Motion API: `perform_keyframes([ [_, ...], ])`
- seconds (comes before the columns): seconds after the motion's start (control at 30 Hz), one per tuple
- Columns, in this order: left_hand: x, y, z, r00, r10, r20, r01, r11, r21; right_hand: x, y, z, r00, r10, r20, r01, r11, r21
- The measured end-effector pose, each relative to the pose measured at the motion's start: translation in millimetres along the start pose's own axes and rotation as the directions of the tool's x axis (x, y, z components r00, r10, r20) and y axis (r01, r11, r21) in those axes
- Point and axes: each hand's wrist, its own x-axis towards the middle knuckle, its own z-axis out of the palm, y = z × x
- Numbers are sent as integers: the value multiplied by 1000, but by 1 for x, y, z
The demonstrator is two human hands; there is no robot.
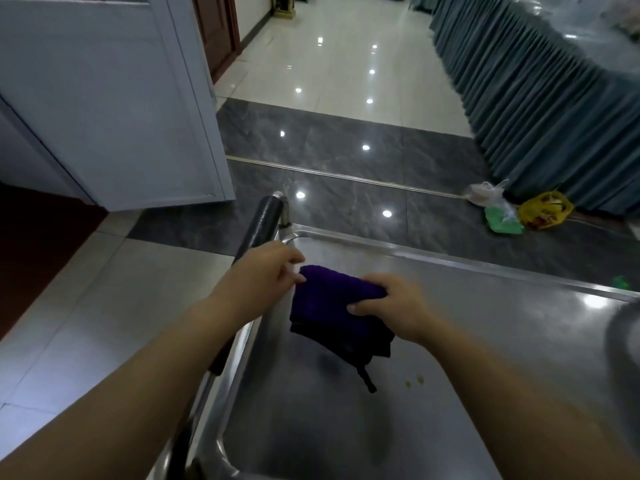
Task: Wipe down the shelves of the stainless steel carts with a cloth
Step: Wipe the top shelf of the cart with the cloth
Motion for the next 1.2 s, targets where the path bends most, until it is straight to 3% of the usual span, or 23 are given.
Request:
perform_keyframes([
  [0.13, 25, -19, -5, 981, -70, -182, 86, 993, 81, 32, 2, -14, 969, 26, -244, -42, 997, -60],
  [0.27, 48, -34, 1, 940, -274, -202, 305, 941, 144, 68, 0, -15, 806, -241, -541, 3, 915, -404],
  [0.3, 51, -37, 4, 932, -304, -196, 335, 929, 154, 77, 0, -12, 782, -318, -535, 19, 871, -491],
  [0.37, 53, -43, 12, 926, -326, -189, 358, 918, 174, 95, 1, -1, 868, -333, -369, 21, 766, -642],
  [0.43, 54, -49, 19, 930, -305, -203, 342, 922, 184, 112, 4, 13, 974, -175, -142, 22, 702, -712],
  [0.47, 53, -52, 21, 933, -292, -211, 331, 926, 183, 120, 6, 21, 990, -105, -93, 7, 699, -715],
  [0.57, 50, -63, 21, 940, -266, -215, 307, 932, 193, 141, 9, 43, 984, -82, -157, -52, 711, -702],
  [0.73, 44, -68, 20, 922, -353, -159, 376, 915, 147, 173, 12, 67, 993, -33, -114, -57, 714, -698],
  [0.9, 43, -63, 22, 918, -327, -224, 361, 923, 134, 197, 3, 97, 964, -59, -260, -131, 745, -655],
  [1.0, 42, -62, 22, 919, -310, -242, 345, 931, 117, 196, -2, 121, 966, -160, -204, -30, 713, -701],
  [1.13, 41, -62, 21, 920, -303, -250, 333, 939, 89, 176, 16, 112, 950, -313, -23, 183, 612, -769],
  [1.2, 40, -63, 21, 922, -301, -245, 332, 939, 94, 177, 34, 82, 960, -272, -60, 121, 601, -790],
])
